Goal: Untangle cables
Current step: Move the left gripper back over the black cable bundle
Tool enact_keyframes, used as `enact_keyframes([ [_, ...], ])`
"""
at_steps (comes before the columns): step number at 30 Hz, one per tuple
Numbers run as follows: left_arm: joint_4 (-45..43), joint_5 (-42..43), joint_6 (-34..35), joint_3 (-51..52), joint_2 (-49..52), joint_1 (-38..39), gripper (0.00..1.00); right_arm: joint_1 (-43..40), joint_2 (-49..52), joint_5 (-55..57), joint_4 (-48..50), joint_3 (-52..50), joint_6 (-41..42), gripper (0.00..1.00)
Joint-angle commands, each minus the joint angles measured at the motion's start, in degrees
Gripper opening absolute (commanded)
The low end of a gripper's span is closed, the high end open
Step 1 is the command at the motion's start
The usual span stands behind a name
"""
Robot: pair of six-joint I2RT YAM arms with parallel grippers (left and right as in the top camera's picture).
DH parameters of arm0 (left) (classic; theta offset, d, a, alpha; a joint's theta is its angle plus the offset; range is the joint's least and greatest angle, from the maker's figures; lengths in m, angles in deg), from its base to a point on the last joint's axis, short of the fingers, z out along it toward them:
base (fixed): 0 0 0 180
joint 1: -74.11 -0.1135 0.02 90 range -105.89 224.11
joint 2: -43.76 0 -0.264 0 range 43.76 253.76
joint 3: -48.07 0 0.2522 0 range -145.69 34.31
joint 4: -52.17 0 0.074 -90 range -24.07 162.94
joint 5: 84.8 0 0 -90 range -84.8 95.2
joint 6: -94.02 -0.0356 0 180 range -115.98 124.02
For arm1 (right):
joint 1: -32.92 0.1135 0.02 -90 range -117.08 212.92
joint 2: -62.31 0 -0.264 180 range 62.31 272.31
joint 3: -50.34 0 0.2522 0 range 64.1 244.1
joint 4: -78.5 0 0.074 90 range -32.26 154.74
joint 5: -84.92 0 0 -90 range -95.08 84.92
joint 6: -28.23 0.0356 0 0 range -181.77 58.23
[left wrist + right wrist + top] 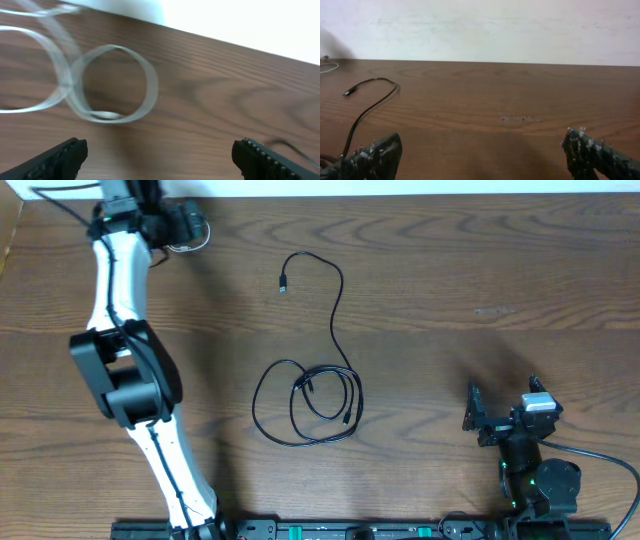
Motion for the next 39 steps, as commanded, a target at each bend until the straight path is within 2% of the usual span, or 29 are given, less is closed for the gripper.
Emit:
enact_keyframes([
  [1,1.7,4.42,1.14,-0.52,-1.36,4.04,0.98,0.24,-0.33,0.13,-0.11,-0.2,0.59,0.99],
  [6,6.27,0.31,1.11,-0.48,-0.81,8.81,0.98,0.24,-0.31,0.13,-0.09,-0.2,0.59,0.99],
  [12,9.86,-14.36,1.09,-0.37,1.18,11.87,0.98,0.24,-0.33,0.13,-0.09,-0.2,0.59,0.99],
  [21,10.54,-18.58,-0.83,-0.28,5.6,10.91,0.98,0.24,-0.33,0.13,-0.09,-0.2,0.59,0.99],
  [28,13.79,-18.51,-0.79,-0.28,3.58,10.78,0.98,0.24,-0.33,0.13,-0.09,-0.2,0.59,0.99],
  [32,18.82,-13.16,-0.76,-0.28,0.26,10.8,0.98,0.24,-0.33,0.13,-0.09,-0.2,0.59,0.99],
  [39,27.36,10.62,-2.27,-0.28,-7.3,11.08,0.98,0.24,-0.31,0.13,-0.11,-0.2,0.59,0.99],
])
